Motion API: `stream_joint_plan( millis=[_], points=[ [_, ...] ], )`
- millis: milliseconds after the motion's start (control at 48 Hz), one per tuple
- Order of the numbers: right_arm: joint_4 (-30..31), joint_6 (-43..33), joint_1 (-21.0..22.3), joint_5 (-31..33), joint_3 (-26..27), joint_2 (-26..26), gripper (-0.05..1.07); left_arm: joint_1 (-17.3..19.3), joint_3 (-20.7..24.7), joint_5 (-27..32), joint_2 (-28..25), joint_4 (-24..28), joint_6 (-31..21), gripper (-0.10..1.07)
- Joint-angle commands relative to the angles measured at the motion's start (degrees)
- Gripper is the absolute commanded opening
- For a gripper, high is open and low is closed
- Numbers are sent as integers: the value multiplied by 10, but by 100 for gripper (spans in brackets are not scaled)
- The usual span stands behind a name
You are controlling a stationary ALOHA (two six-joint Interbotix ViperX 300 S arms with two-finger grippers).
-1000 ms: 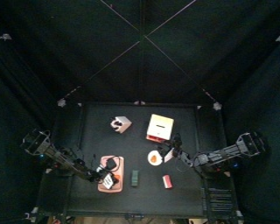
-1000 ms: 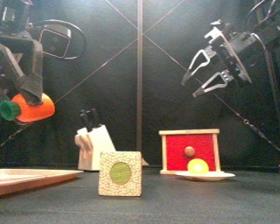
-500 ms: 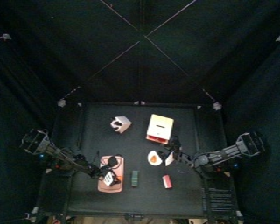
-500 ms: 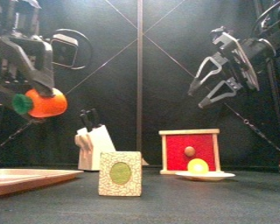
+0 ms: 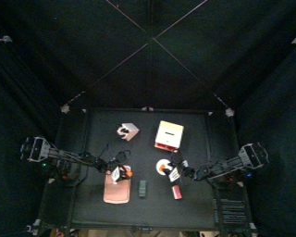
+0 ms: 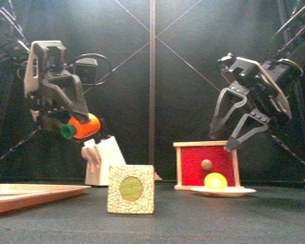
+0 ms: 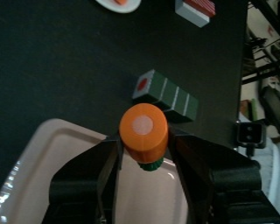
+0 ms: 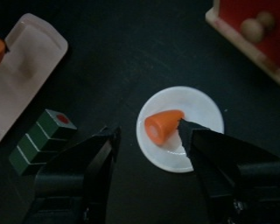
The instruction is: Grab carrot bottom
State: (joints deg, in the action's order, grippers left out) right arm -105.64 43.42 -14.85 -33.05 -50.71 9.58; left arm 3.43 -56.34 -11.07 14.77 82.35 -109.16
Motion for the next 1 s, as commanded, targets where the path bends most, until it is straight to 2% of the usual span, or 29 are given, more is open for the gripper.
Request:
stream_joint_plan(
  millis=[0,125,271,375,667,979],
  points=[
    [-17,3,10,0,21,7,89,6,18,-4,12,26,1,75],
    [-25,1,9,1,25,1,89,3,11,-4,23,33,0,75],
    [-69,3,7,8,23,-14,89,4,1,0,25,33,0,75],
    [-70,1,11,23,19,-29,89,4,-1,0,25,33,0,75],
    [-69,2,29,67,37,-98,89,4,-4,1,25,32,0,75],
    [-17,2,55,68,62,-99,89,5,-6,2,23,32,0,75]
  ],
)
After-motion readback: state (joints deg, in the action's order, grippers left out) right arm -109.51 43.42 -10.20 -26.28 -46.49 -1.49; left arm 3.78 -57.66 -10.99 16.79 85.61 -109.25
